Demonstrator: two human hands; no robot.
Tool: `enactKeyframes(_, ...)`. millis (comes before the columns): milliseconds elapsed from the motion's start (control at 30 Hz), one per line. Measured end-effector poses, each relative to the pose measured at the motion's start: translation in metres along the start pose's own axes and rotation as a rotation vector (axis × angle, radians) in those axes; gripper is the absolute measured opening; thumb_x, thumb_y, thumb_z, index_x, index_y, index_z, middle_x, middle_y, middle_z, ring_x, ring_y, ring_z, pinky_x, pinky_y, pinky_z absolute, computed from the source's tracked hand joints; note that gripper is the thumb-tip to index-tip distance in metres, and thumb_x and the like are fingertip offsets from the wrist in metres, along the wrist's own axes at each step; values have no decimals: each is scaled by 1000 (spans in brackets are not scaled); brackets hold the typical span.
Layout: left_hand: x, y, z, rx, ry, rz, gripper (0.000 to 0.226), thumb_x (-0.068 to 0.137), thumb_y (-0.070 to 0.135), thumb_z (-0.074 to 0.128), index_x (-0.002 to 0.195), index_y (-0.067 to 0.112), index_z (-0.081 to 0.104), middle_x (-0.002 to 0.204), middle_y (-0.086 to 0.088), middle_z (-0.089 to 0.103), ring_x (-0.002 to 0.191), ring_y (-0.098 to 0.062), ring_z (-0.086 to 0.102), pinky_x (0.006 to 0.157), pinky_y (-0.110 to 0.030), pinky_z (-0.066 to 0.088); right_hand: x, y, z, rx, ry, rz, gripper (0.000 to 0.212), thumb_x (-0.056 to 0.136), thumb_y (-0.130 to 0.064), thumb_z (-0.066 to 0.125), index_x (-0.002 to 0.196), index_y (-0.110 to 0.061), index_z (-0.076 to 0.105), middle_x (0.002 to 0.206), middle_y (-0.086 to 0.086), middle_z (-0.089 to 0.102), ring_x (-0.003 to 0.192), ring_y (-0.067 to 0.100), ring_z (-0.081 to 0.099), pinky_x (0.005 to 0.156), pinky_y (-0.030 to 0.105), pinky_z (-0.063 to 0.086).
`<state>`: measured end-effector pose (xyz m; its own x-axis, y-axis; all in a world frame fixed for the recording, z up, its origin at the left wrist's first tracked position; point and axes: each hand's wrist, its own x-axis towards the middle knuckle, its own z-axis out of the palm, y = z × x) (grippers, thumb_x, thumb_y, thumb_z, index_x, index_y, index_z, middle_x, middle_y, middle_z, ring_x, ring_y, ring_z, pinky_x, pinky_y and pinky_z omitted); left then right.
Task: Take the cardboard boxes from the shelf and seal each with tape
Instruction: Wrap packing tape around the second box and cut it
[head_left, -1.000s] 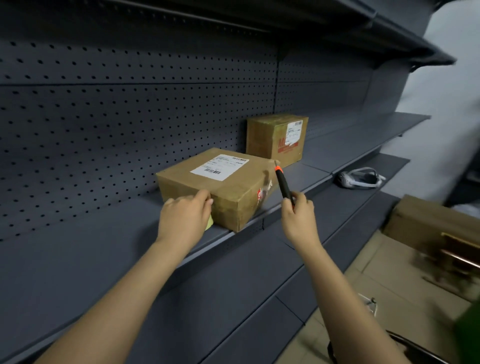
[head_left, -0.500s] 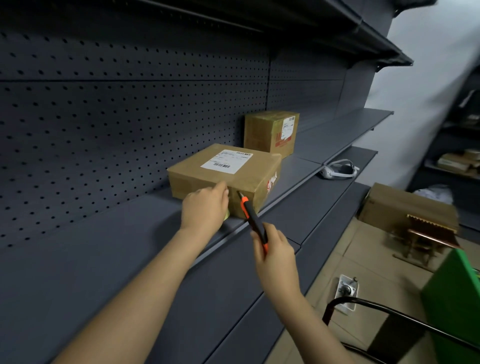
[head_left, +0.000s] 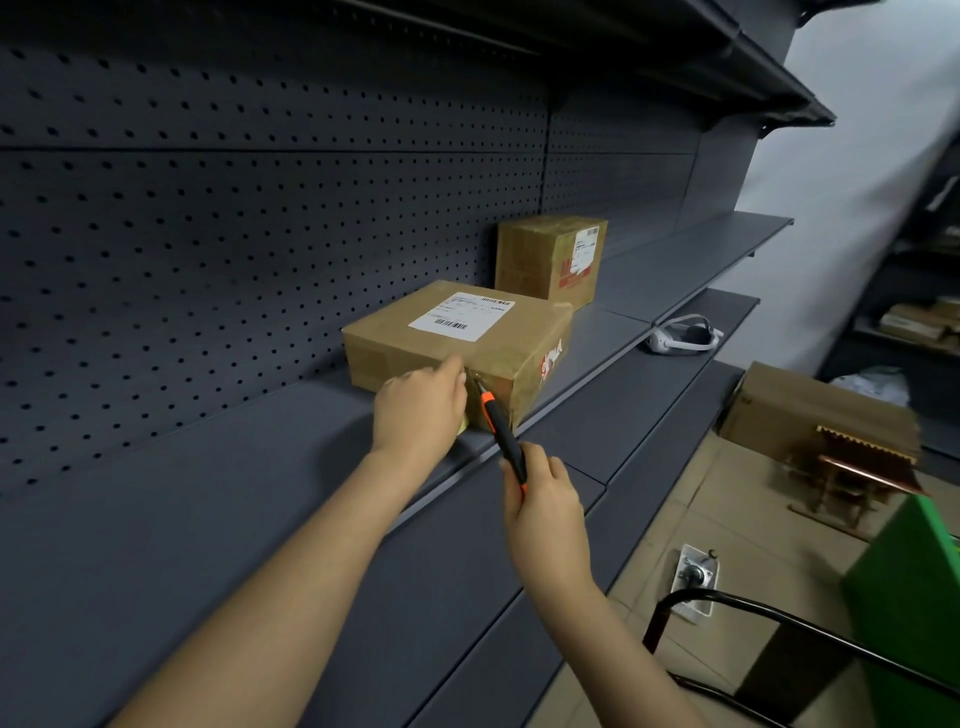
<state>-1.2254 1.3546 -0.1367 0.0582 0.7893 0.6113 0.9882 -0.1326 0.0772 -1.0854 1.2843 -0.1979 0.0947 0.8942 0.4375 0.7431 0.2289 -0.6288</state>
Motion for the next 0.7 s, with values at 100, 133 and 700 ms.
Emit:
enactKeyframes(100, 1, 0, 0, -16, -7, -4, 21, 103, 26, 40, 101, 15, 58, 76, -8, 68, 68, -32, 64, 55, -30, 33, -3, 3, 6, -32, -31, 38, 27, 103, -34, 42, 116, -13, 54, 89, 2, 48, 65, 26, 51, 52, 35, 38)
enactKeyframes(133, 2, 0, 1, -17, -6, -2, 21, 103, 26, 40, 100, 15, 58, 76, -7, 67, 67, -31, 63, 54, -29, 33, -4, 4, 7, -31, -34, 43, 27, 103, -34, 43, 115, -13, 54, 88, 3, 49, 66, 27, 52, 52, 35, 39)
enactKeyframes(700, 3, 1, -1, -31, -25, -17, 22, 104, 28, 39, 102, 16, 57, 80, -7, 68, 72, -31, 64, 55, -30, 35, -4, 12, -25, 154, 64, 15, 15, 99, -39, 47, 106, -28, 53, 88, -7, 49, 71, 7, 51, 59, 31, 39)
